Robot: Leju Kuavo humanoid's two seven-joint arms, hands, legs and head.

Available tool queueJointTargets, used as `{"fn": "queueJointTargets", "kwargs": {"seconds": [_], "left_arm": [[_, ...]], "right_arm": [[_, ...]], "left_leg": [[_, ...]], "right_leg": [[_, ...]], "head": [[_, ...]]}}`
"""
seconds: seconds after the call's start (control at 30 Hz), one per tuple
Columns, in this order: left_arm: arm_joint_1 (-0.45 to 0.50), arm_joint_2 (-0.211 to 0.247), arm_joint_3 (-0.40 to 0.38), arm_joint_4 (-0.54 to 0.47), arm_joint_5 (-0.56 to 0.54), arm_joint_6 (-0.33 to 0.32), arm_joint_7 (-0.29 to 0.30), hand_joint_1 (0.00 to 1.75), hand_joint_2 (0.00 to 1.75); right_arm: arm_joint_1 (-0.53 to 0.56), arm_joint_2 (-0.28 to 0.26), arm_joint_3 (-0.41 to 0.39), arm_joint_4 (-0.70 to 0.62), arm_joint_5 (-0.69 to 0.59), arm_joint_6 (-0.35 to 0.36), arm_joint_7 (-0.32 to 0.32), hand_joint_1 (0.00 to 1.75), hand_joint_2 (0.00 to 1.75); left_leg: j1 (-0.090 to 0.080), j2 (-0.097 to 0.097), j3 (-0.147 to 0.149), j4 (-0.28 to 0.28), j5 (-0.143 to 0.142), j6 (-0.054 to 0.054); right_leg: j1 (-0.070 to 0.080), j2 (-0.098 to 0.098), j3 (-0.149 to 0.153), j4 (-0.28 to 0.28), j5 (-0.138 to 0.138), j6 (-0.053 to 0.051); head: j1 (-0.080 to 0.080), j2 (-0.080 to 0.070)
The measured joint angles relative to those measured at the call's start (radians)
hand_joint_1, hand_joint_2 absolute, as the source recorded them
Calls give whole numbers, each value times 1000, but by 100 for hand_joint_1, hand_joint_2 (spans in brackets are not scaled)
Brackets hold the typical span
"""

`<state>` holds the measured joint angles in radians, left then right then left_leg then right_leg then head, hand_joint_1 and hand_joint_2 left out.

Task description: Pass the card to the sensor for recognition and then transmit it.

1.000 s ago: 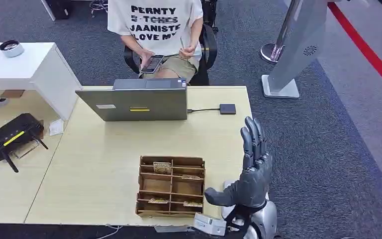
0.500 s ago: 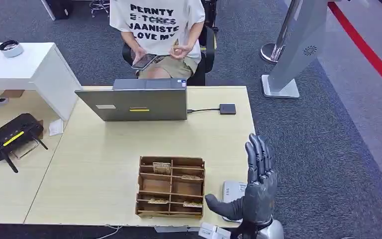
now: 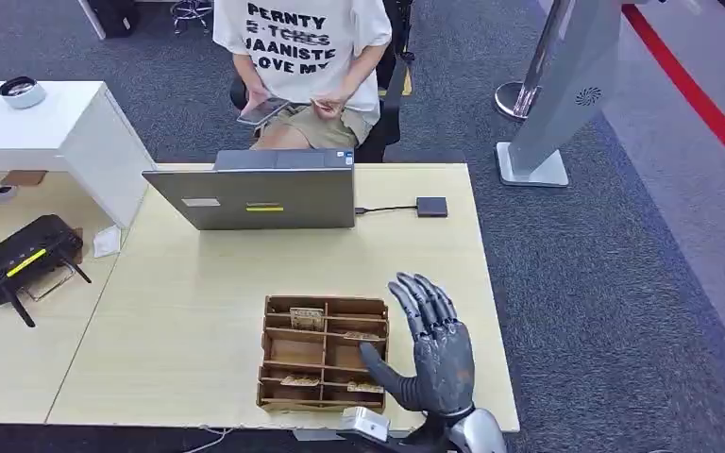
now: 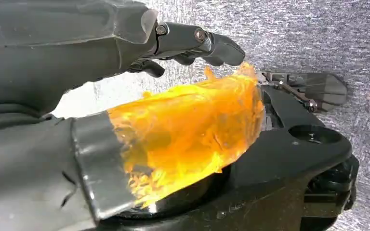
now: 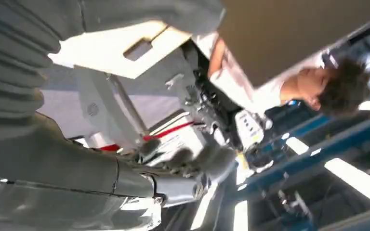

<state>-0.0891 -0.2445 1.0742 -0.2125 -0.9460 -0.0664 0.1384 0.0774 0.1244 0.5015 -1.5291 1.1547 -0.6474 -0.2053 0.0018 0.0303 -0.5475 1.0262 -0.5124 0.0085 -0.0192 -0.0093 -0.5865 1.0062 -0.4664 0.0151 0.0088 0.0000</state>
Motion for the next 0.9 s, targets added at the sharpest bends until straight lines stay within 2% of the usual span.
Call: {"fn": "queueJointTargets", "kwargs": {"seconds": [0.33, 0.63, 0.73, 0.77, 0.8, 0.9], "left_arm": [[-1, 2, 0, 0, -18, -6, -2, 0, 0], [0, 5, 0, 0, -24, -7, -3, 0, 0], [0, 5, 0, 0, -25, -7, -3, 0, 0], [0, 5, 0, 0, -25, -7, -3, 0, 0], [0, 5, 0, 0, -26, -7, -3, 0, 0], [0, 6, 0, 0, -26, -8, -5, 0, 0]], "right_arm": [[-119, -53, 128, 187, 10, 1, 85, 175, 175], [-163, -77, 178, 263, 9, 1, 129, 175, 175], [-170, -81, 187, 272, 9, 1, 130, 131, 175], [-171, -83, 189, 276, 11, 0, 134, 44, 175], [-171, -84, 190, 276, 13, 0, 140, 16, 175], [-172, -90, 190, 274, 33, -1, 166, 5, 175]], "left_leg": [[0, 0, 0, 0, 0, 0], [0, 0, 0, 0, 0, 0], [0, 0, 0, 0, 0, 0], [0, 0, 0, 0, 0, 0], [0, 0, 1, 0, 0, 0], [0, 0, 1, 0, 0, 0]], "right_leg": [[0, 0, 0, 0, 0, 0], [0, 0, 0, 0, 0, 0], [0, 0, 0, 0, 0, 0], [0, 0, 0, 0, 0, 0], [0, 0, 0, 0, 0, 0], [0, 0, 0, 0, 0, 0]], "head": [[0, 0], [0, 0], [0, 0], [0, 0], [0, 0], [0, 0]]}}
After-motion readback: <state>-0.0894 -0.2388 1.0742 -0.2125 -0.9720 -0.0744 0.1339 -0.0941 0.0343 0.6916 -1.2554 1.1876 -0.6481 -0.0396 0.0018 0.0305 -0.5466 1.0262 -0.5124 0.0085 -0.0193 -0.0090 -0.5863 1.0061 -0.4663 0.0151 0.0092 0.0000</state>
